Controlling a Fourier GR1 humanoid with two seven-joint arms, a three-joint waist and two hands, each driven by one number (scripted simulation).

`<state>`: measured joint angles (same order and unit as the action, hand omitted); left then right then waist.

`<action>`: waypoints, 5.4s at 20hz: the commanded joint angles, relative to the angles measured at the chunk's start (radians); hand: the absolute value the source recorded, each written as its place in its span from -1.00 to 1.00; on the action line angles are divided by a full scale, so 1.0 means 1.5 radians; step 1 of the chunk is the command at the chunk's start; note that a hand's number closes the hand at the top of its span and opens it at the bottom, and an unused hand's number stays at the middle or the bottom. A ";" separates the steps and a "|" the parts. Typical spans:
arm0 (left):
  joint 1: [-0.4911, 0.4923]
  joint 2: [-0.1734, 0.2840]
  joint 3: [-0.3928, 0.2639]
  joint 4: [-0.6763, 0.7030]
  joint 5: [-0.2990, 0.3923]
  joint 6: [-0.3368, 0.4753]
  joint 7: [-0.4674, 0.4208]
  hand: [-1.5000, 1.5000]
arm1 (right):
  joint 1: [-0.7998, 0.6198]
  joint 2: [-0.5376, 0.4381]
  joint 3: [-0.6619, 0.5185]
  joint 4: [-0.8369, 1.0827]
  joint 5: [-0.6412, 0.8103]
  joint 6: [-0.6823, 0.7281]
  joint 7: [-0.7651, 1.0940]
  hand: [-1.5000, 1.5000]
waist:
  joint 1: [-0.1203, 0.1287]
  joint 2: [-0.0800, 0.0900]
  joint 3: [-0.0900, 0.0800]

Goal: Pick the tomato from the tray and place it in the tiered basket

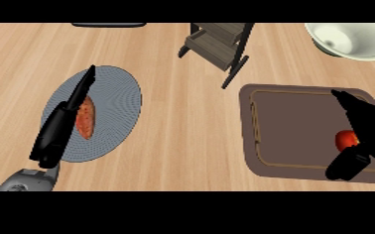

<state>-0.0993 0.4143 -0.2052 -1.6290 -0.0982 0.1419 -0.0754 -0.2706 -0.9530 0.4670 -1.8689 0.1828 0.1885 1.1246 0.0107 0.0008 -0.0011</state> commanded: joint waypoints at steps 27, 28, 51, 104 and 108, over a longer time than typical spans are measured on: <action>-0.015 -0.045 0.059 -0.003 -0.041 -0.057 0.017 0.00 | 0.127 0.061 -0.093 0.080 0.151 0.042 -0.031 -1.00 | -0.007 -0.001 0.001; -0.021 -0.056 0.055 0.009 -0.032 -0.066 0.030 0.00 | 0.097 0.079 -0.094 0.130 0.159 0.048 -0.053 -1.00 | -0.004 0.000 0.001; 0.007 -0.101 0.095 -0.005 -0.099 -0.106 0.008 0.00 | 0.120 0.265 -0.205 0.277 0.292 0.026 -0.255 1.00 | -0.007 0.000 0.001; -0.010 -0.131 0.114 -0.019 -0.112 -0.152 0.012 0.00 | -0.798 0.107 -0.301 0.356 0.069 0.179 0.037 1.00 | 0.030 0.004 -0.003; -0.034 -0.134 0.104 -0.007 -0.121 -0.155 0.014 0.00 | -0.896 0.175 -0.270 0.480 0.122 0.149 0.029 1.00 | 0.031 0.006 -0.003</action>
<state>-0.1408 0.2172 -0.0411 -1.6451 -0.2763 -0.0857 -0.0475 -1.4836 -0.7622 0.0249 -1.3225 0.3074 0.4482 1.0719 0.0526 0.0071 -0.0069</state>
